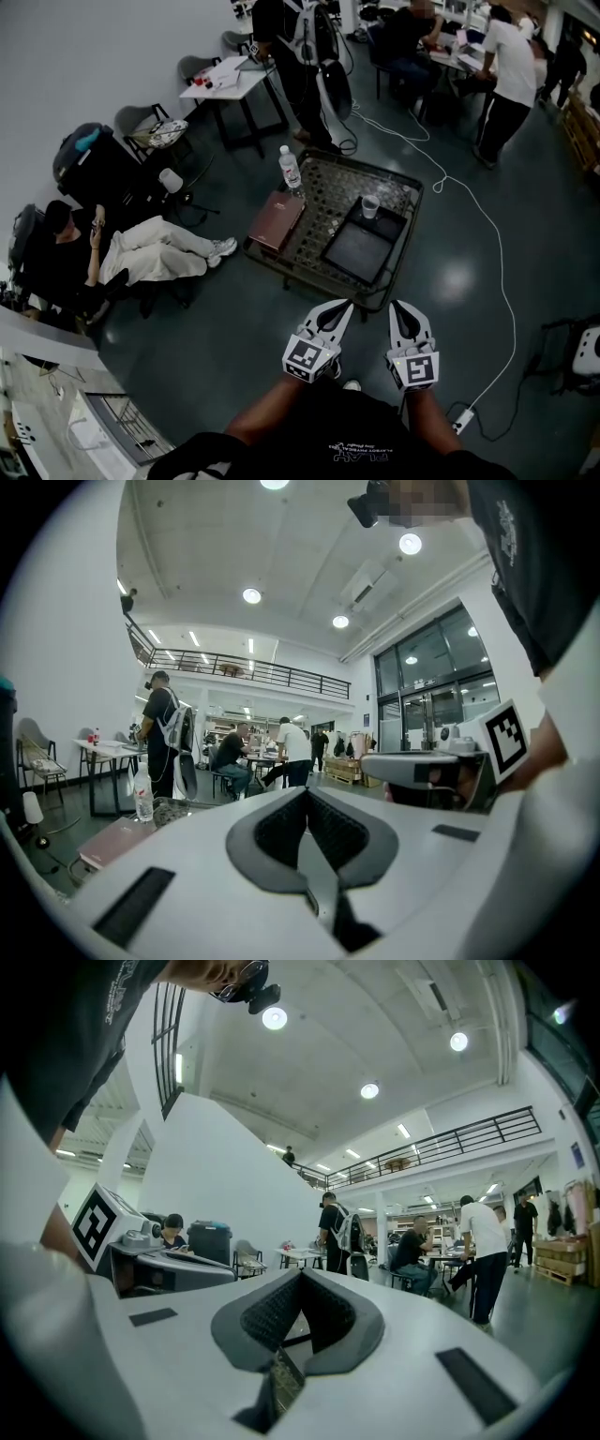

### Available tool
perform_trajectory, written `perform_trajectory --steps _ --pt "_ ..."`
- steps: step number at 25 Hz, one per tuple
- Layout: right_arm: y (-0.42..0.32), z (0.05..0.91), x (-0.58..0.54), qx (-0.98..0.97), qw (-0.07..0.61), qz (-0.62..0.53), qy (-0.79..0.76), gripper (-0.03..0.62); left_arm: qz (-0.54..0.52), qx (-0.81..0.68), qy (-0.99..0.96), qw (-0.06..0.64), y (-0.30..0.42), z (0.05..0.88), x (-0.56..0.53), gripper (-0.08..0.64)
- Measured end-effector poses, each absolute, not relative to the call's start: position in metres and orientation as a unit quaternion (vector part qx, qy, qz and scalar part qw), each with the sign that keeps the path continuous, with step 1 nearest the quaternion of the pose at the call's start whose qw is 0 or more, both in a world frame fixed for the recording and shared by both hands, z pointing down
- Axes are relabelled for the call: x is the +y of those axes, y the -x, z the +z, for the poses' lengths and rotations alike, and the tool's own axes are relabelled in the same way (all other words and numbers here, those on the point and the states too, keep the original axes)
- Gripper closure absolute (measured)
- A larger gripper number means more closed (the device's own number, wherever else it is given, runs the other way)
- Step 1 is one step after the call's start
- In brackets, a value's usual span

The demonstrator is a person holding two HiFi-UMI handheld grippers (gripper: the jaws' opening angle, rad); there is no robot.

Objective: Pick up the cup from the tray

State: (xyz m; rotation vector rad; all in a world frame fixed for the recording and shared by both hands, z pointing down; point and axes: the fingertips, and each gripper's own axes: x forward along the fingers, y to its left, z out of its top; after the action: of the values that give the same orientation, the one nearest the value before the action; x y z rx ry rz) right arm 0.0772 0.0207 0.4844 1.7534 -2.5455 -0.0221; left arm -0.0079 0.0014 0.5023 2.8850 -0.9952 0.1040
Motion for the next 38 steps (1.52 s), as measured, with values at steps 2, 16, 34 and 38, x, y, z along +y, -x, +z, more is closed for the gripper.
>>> perform_trajectory --steps 2,16,34,38 --pt "-0.077 0.480 0.007 -0.823 0.027 -0.008 -0.567 0.584 0.037 -0.326 -0.944 0.046 0.008 0.502 -0.010 0.551" --pt "-0.061 0.468 -0.065 -0.821 0.048 -0.022 -0.568 0.584 0.033 -0.314 -0.948 0.043 0.016 0.502 -0.083 0.549" --pt "-0.041 0.469 -0.139 -0.812 0.051 -0.035 -0.581 0.584 0.016 -0.289 -0.956 0.040 0.029 0.493 -0.165 0.551" --pt "-0.040 0.467 -0.146 -0.810 0.055 -0.037 -0.583 0.584 0.015 -0.285 -0.958 0.036 0.029 0.489 -0.177 0.551"
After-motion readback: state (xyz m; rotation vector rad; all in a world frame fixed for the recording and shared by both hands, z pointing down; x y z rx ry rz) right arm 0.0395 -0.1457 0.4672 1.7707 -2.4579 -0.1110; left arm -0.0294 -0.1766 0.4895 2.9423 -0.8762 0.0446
